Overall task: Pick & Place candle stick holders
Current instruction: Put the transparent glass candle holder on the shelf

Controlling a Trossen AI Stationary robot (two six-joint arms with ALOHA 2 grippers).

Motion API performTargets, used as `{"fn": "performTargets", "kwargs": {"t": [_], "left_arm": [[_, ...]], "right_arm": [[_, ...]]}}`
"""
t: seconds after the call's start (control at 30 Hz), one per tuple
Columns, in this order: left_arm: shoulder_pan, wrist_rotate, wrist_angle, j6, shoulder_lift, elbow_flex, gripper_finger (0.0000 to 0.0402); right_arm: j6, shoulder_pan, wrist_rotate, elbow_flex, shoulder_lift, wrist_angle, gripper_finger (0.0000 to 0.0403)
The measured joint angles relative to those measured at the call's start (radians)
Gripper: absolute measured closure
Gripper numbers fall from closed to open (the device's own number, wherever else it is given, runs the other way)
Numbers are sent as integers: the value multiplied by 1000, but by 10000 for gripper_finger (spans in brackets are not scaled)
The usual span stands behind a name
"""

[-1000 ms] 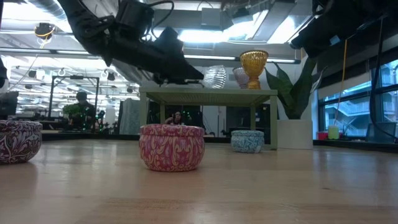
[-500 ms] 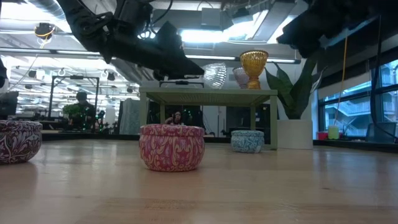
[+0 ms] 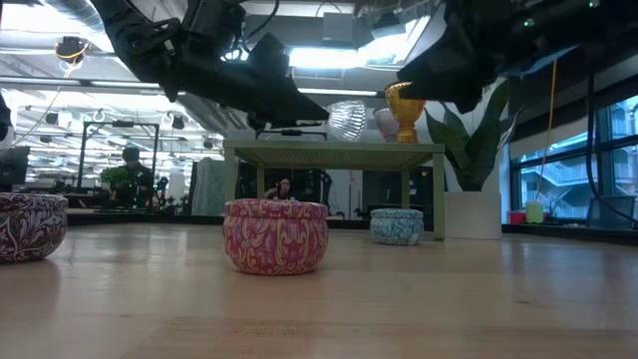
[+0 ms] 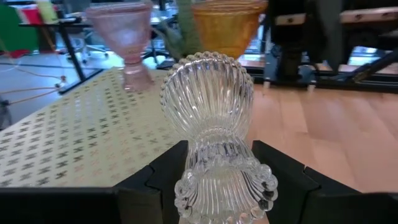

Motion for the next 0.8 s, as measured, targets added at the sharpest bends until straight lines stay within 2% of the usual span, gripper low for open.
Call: {"fn": "performTargets", "kwargs": {"t": [0.27, 0.6, 0.8], "left_arm": [[-31, 6, 6, 0, 0, 0, 239], [-125, 23, 21, 0, -45, 0, 238], [-184, 18, 27, -8, -47, 0, 237]], "right_arm": [[20, -2, 30, -1, 90, 68, 198], [-32, -2, 60, -2, 110, 101, 198], [-80, -2, -2, -2, 109, 221, 198]]}}
